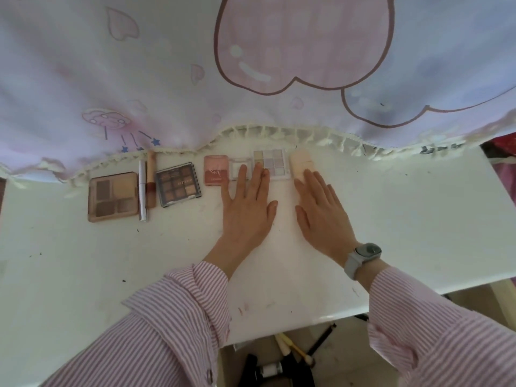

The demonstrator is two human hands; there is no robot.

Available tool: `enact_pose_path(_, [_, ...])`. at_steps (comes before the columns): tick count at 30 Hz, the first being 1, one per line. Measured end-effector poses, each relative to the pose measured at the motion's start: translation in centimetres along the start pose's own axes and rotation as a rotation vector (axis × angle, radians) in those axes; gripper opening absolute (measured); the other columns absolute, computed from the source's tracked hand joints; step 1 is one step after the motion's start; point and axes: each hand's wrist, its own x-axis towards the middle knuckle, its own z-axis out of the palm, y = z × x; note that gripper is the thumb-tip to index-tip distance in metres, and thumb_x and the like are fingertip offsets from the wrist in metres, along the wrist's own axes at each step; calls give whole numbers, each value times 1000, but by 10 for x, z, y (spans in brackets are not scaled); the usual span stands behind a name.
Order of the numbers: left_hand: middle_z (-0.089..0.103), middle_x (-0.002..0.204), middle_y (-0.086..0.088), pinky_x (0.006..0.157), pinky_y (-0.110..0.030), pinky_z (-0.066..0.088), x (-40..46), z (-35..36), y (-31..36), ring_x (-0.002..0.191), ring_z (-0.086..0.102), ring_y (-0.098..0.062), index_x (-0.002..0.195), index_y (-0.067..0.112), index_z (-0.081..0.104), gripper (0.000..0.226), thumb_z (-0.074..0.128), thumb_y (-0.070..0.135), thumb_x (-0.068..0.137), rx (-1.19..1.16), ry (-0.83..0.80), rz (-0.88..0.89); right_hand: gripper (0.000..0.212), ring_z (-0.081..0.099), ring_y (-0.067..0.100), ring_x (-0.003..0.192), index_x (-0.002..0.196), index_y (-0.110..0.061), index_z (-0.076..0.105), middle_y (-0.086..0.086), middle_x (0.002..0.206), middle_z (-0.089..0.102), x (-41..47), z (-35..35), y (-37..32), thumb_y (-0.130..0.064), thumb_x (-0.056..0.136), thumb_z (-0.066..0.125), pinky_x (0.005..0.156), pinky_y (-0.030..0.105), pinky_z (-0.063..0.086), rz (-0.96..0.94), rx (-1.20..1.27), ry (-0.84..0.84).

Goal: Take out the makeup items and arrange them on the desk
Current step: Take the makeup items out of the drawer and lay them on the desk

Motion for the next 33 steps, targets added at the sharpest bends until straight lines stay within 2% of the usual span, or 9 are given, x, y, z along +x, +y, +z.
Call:
enact_pose_path(3, [3,156,-4,111,-51,-6,-11,-9,9,143,-1,-25,147,13,9,58,28,36,98,-39,35,-19,51,5,26,143,145,-10,22,11,155,10,-1,-9,0,-23,97,35,117,42,6,-4,20,-17])
enact_pose_path(8, [49,135,-15,106,-53,23,-88,-21,35,131,38,-32,125,7,52,39,49,18,88,-272,295,-73,31,57,31,106,113,0,58,17,116,59,-64,-20,-13,-9,86,46,87,38,48,-213,242,260])
enact_pose_path(12, [60,114,-11,94,-35,36,-179,-7,55,110,48,-22,108,6,61,28,46,16,86,-425,359,-21,24,57,14,75,99,-7,61,6,94,63,-146,-3,-12,-15,86,43,64,19,45,-351,367,31])
enact_pose_path(16, [64,97,-6,81,-27,46,-248,18,70,91,58,-18,98,7,65,23,47,17,87,-468,105,34,25,58,20,85,109,-17,57,2,99,61,-208,49,0,-26,93,40,70,30,46,-228,294,-504])
enact_pose_path(18, [62,101,-5,80,-27,44,-263,33,72,93,58,-20,103,10,62,20,49,16,90,-431,-144,-85,25,57,23,87,107,-14,56,8,101,59,-215,76,3,-29,94,41,69,30,42,-81,262,-610])
enact_pose_path(20, [54,117,-4,88,-29,42,-267,51,69,106,50,-20,117,12,53,26,43,22,95,-375,-344,-248,29,56,26,87,103,-9,55,12,102,58,-210,100,-1,-34,93,44,67,30,41,55,231,-601])
enact_pose_path(24, [46,128,-8,94,-35,41,-263,77,64,115,45,-26,126,11,46,34,43,24,94,-309,-487,-332,46,54,30,99,107,-8,52,14,110,53,-198,140,-26,-49,87,47,71,34,42,229,127,-615])
enact_pose_path(29, [39,132,-12,92,-40,42,-259,90,64,115,44,-32,128,9,42,36,44,15,92,-278,-577,-378,34,50,35,108,115,-2,43,19,120,48,-197,156,-35,-28,92,45,82,40,43,239,83,-605])
enact_pose_path(33, [39,130,-16,89,-41,44,-255,98,66,113,47,-35,128,7,37,42,47,3,87,-326,-593,-451,35,54,35,104,117,-3,43,19,116,52,-196,141,-14,-21,88,51,75,35,42,161,184,-686])
